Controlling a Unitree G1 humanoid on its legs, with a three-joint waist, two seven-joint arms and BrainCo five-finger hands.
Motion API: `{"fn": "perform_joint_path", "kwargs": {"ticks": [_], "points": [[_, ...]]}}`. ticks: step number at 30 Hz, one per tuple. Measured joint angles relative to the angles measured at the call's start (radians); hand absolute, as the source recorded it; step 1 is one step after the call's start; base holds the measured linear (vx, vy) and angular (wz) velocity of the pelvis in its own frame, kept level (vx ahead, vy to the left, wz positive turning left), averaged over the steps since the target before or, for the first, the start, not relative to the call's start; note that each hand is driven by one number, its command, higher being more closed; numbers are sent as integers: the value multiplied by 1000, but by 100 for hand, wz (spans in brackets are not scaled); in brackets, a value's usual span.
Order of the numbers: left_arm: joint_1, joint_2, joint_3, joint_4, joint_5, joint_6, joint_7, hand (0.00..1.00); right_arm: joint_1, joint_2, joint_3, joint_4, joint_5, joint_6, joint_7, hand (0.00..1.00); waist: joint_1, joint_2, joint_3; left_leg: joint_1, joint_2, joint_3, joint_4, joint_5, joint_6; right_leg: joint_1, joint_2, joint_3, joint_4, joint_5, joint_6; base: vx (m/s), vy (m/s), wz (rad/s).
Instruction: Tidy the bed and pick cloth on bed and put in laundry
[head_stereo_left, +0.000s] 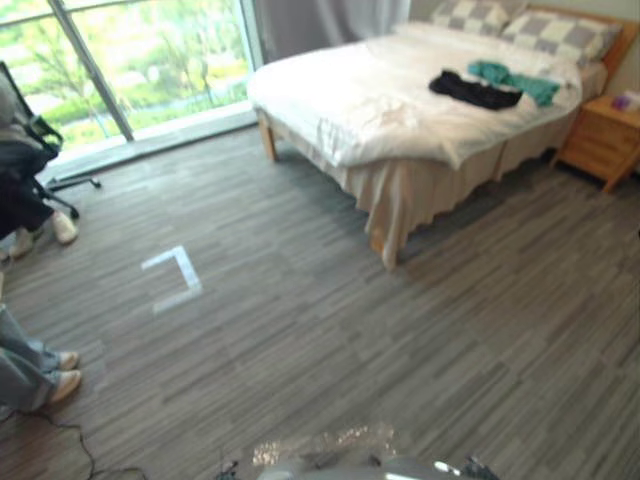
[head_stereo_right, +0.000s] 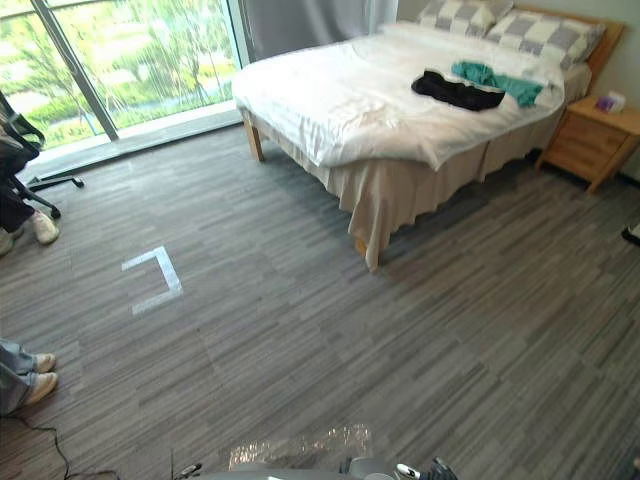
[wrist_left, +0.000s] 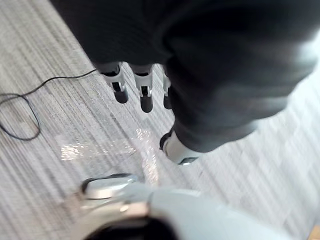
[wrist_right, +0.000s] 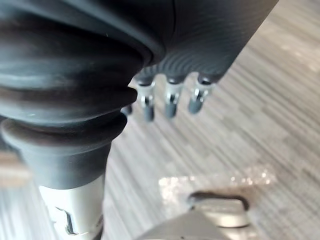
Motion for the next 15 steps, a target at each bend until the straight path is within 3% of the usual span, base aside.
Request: {"fn": "perform_joint_path", "kwargs": {"ticks": [1, 2, 4, 5, 6, 11, 15], "points": [[0, -2, 13, 2, 0, 0, 0, 0, 0, 7, -21, 0, 0, -1, 0, 0, 0, -12, -4, 12, 1, 4, -26, 4, -6, 13, -1, -6, -31, 9, 8, 38, 17, -4], [-2, -2, 22, 9, 1, -2, 0, 0, 2, 17, -44, 7, 0, 0, -1, 0, 0, 2, 1, 30, 0, 13, -56, 9, -13, 32, -6, -21, -67, 32, 5, 49, 19, -4], [-9, -3, 27, 33, 2, -6, 1, 0, 4, 19, -60, 22, 1, 0, -1, 0, 0, -16, 0, 62, 1, 23, -85, 24, -15, 64, -6, -25, -98, 55, 8, 70, 15, -2], [-12, -5, 27, 41, 3, -6, 1, 0, 6, 19, -70, 21, 0, -1, -1, 0, -1, -1, 6, 78, 2, 23, -92, 30, -16, 83, -4, -27, -111, 58, 10, 92, 17, -1], [-13, -6, 27, 41, 5, -6, 1, 0, 6, 18, -70, 21, 1, -2, 0, 0, -1, -11, 0, 87, 2, 24, -96, 31, -16, 94, -4, -27, -118, 59, 10, 98, 22, -1], [-20, -5, 27, 47, 43, -7, 0, 0, 8, 18, -74, 33, 0, -4, 0, 0, 2, -9, 0, 113, 1, 39, -122, 39, -6, 117, 1, -23, -163, 75, 4, 128, 27, -5], [-33, -1, 27, 62, 64, -6, -1, 0, 0, 19, -79, 48, 0, -3, 0, 0, 9, -8, 2, 124, 1, 49, -123, 39, -6, 130, 0, -22, -172, 71, 20, 59, 14, -10]]}}
